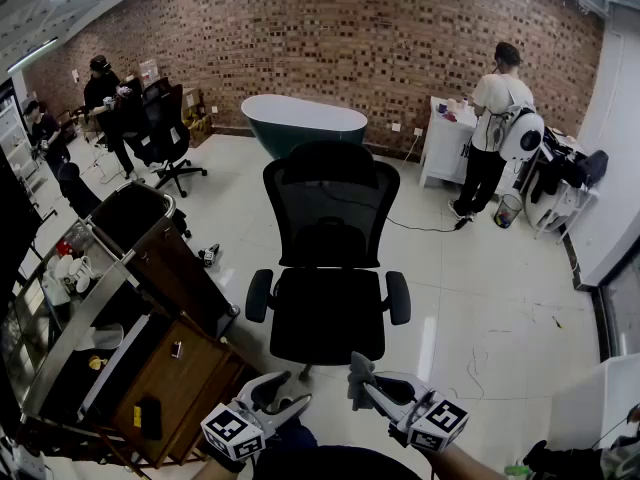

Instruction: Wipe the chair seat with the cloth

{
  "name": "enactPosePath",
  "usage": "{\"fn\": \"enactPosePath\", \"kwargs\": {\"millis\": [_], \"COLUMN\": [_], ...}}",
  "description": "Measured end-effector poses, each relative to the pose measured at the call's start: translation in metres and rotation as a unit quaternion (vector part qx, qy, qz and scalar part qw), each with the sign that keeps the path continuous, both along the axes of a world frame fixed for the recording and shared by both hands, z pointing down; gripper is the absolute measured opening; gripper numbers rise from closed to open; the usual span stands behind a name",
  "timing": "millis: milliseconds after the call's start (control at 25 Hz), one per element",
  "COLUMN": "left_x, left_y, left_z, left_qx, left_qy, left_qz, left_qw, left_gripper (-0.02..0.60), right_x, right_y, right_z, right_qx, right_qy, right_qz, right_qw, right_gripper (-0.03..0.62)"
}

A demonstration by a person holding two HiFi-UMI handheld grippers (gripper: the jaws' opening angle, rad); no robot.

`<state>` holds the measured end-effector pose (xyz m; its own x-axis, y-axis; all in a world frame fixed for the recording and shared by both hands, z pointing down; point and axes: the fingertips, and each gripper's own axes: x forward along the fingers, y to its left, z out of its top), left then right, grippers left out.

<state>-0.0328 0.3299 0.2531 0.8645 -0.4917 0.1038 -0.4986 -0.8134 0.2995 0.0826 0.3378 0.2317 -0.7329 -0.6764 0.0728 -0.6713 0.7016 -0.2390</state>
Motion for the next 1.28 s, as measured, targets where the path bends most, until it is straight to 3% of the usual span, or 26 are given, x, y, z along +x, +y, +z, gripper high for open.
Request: {"fn": "enactPosePath", "kwargs": {"millis": [280, 560, 840, 1080, 1280], "left_x": [-0.014, -0.048, -0.063, -0.059, -0.05], "left_y": [-0.068, -0.172, -0.249, -0.283, -0.306], "left_z": [0.003, 0.009, 0.007, 0.018, 0.034], "left_qx": [0.006, -0.002, 0.002, -0.017, -0.03], "left_qy": [0.012, 0.019, -0.011, -0.003, -0.003], "left_qz": [0.013, 0.045, 0.091, 0.088, 0.065], "left_qw": [0.9998, 0.9988, 0.9958, 0.996, 0.9974], "left_gripper": [0.287, 0.285, 0.285, 0.285, 0.285], "right_x": [-0.027, -0.054, -0.064, -0.06, -0.056], "right_y": [-0.064, -0.169, -0.255, -0.295, -0.323], "right_z": [-0.001, -0.006, -0.013, -0.007, 0.014], "right_qx": [0.005, 0.01, 0.017, 0.005, -0.021], "right_qy": [-0.007, -0.017, -0.005, -0.001, 0.01], "right_qz": [-0.001, 0.037, 0.066, 0.07, 0.04], "right_qw": [1.0, 0.999, 0.998, 0.997, 0.999], "right_gripper": [0.04, 0.04, 0.04, 0.04, 0.04]}}
